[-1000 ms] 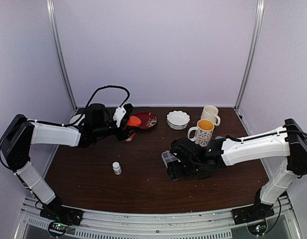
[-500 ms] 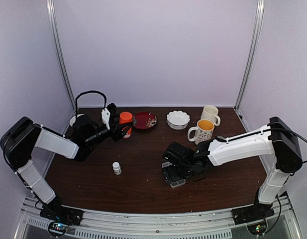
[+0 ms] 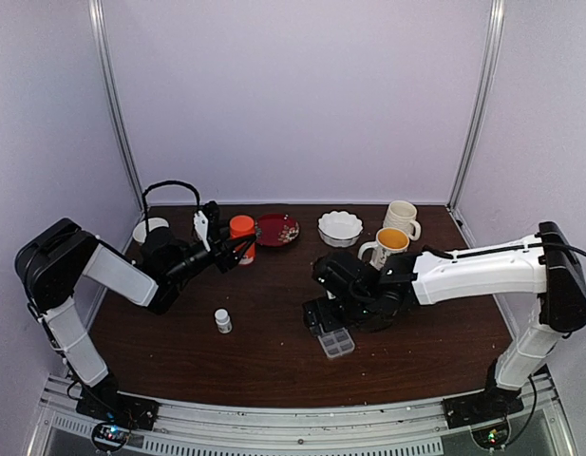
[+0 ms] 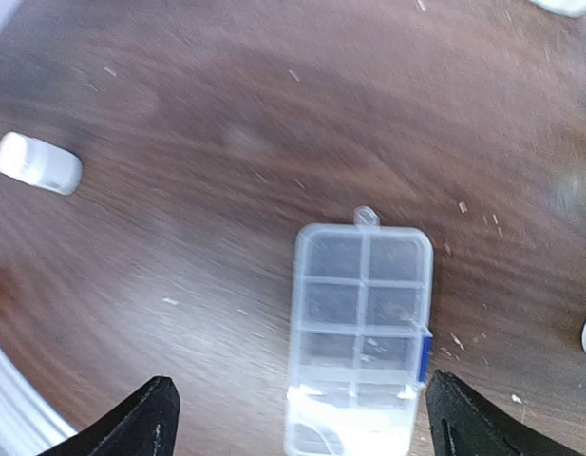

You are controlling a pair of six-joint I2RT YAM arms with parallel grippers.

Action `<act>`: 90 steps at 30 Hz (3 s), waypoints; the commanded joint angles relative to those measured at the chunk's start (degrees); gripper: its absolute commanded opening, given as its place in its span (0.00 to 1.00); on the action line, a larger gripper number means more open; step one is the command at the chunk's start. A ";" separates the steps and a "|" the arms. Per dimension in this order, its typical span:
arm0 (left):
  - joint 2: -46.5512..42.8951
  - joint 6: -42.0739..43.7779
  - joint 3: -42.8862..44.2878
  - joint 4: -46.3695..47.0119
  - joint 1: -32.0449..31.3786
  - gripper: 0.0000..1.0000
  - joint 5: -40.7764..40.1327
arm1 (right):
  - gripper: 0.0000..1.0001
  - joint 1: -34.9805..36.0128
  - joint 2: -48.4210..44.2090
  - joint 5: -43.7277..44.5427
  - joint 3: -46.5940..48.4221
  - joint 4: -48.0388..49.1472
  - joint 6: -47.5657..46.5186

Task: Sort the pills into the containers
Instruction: Place the pill container at the center of the board, then pass from the left arm to the right, then place the pill bottle at the center of the board.

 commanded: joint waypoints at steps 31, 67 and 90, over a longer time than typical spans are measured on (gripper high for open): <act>9.39 -4.88 3.80 8.08 -3.17 0.44 11.44 | 0.92 -5.91 20.52 -5.03 47.57 -10.30 -7.06; 10.77 -4.00 5.86 7.68 -4.92 0.51 21.44 | 0.65 -6.18 23.53 -8.03 48.00 -15.32 -11.00; -10.77 1.60 -2.00 -18.89 -4.70 0.98 4.99 | 0.50 -14.11 17.24 2.34 35.75 -10.61 -15.63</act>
